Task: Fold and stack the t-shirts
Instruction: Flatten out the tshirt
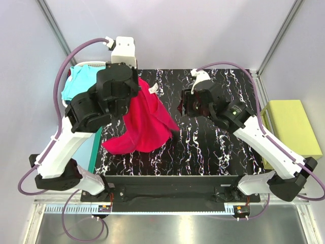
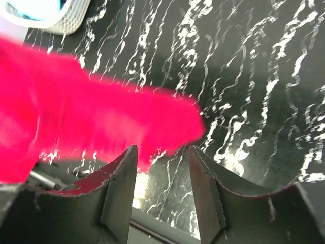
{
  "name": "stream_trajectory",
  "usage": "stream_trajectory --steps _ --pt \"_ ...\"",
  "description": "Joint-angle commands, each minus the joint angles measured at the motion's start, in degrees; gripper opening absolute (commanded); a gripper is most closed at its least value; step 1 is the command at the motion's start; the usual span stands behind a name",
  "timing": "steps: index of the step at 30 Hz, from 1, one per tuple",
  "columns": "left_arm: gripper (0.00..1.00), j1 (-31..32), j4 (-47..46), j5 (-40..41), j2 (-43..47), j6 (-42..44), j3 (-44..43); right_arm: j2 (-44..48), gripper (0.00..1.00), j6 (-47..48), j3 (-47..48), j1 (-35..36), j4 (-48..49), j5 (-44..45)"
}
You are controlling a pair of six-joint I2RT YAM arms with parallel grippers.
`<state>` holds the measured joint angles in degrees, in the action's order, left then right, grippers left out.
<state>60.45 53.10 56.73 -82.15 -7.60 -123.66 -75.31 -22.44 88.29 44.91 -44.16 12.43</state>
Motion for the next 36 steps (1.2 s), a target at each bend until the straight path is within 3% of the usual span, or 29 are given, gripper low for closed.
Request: stream_trajectory --steps 1,15,36 --pt "0.00 -4.5 -3.6 -6.8 -1.3 -2.2 -0.7 1.6 0.54 -2.0 -1.4 2.1 3.6 -2.1" --pt "0.00 -6.4 -2.2 -14.5 -5.8 -6.8 -6.2 -5.1 0.57 -2.1 -0.1 9.7 8.0 -2.1" --pt "0.00 -4.1 0.5 -12.3 -4.5 -6.9 -7.7 -12.4 0.59 0.3 8.8 10.1 10.8 -1.6"
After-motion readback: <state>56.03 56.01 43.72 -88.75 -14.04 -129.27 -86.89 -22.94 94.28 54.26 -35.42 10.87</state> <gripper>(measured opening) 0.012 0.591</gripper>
